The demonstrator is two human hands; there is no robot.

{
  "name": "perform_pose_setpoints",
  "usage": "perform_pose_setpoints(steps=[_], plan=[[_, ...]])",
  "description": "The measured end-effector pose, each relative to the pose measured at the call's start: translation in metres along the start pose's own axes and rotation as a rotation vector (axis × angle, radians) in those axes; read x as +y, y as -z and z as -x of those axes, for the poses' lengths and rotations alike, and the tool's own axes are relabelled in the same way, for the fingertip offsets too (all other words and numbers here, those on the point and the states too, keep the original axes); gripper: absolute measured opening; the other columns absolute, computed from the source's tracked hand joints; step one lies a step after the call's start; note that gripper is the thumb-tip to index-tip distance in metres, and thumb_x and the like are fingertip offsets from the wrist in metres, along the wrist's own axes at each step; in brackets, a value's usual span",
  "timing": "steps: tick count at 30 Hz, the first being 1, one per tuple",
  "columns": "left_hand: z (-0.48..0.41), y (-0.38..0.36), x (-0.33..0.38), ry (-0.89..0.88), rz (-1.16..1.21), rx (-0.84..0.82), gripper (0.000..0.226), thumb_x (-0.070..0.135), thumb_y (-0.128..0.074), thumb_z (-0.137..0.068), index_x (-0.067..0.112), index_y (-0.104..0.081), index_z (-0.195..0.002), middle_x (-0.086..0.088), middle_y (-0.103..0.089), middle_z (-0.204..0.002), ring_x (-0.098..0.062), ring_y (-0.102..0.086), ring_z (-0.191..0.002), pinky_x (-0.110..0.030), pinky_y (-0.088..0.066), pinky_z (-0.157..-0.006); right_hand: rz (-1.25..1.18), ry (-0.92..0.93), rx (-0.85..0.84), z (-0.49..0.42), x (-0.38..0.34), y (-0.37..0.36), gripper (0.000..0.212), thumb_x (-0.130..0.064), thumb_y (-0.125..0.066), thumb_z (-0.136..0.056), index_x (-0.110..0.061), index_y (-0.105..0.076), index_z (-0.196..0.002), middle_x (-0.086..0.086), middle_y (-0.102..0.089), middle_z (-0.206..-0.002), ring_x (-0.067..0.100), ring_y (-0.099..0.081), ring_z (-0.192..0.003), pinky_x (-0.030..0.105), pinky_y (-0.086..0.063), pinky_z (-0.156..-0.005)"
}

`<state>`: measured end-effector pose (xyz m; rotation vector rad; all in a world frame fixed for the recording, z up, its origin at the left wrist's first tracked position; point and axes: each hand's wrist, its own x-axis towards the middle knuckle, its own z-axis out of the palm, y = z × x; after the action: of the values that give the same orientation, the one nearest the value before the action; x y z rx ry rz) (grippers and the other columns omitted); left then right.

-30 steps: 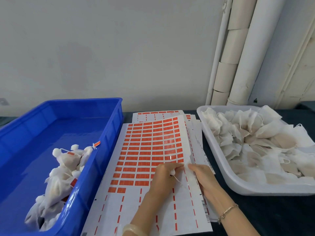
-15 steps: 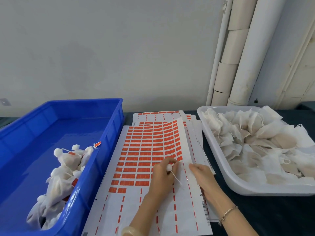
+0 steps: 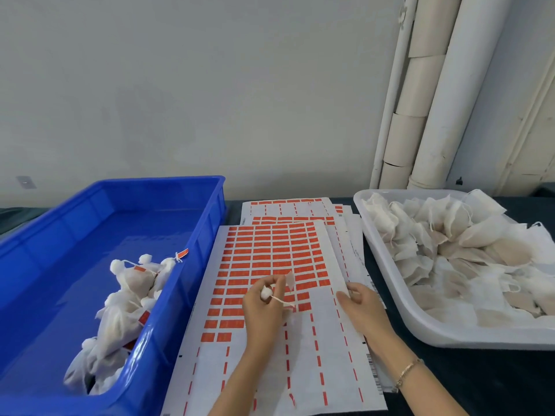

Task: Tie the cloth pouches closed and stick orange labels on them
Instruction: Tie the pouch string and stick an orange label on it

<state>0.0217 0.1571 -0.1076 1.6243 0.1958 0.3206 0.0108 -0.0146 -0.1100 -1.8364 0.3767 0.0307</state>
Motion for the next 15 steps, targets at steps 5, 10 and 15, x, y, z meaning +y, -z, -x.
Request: perform_pose_setpoints(steps=[5,10,15], plan=[[0.006,0.015,0.014,0.06,-0.008,-0.086,0.005,0.031,-0.071,-0.082,0.026,-0.07,-0.084,0.004,-0.068,-0.073,-0.013,-0.064,-0.058,-0.015,-0.047,-0.045,0.293,0.388,0.21,0.014,-0.008,-0.011,0.045,-0.039,-0.062,-0.088,-0.035,-0.043,-0.129,-0.021,-0.043,-0.127,0.001,-0.045,-0.117,0.028,-0.04,-0.1],[0.016,0.021,0.034,0.041,-0.04,-0.198,0.003,0.028,-0.071,-0.082,0.025,-0.071,-0.08,0.01,-0.067,-0.064,-0.009,-0.061,-0.052,-0.014,-0.045,-0.045,0.18,0.538,-0.088,0.033,-0.042,-0.021,0.033,-0.051,-0.062,-0.078,-0.048,-0.055,-0.11,-0.037,-0.059,-0.11,-0.011,-0.056,-0.105,0.007,-0.044,-0.088],[0.023,0.026,0.051,0.034,-0.066,-0.257,0.011,0.029,-0.075,-0.079,0.027,-0.069,-0.089,0.017,-0.066,-0.063,-0.004,-0.061,-0.051,-0.011,-0.043,-0.042,0.164,0.569,-0.004,0.04,-0.049,-0.019,0.02,-0.029,-0.072,-0.082,-0.044,-0.064,-0.092,-0.029,-0.065,-0.092,-0.008,-0.063,-0.089,0.005,-0.047,-0.072]])
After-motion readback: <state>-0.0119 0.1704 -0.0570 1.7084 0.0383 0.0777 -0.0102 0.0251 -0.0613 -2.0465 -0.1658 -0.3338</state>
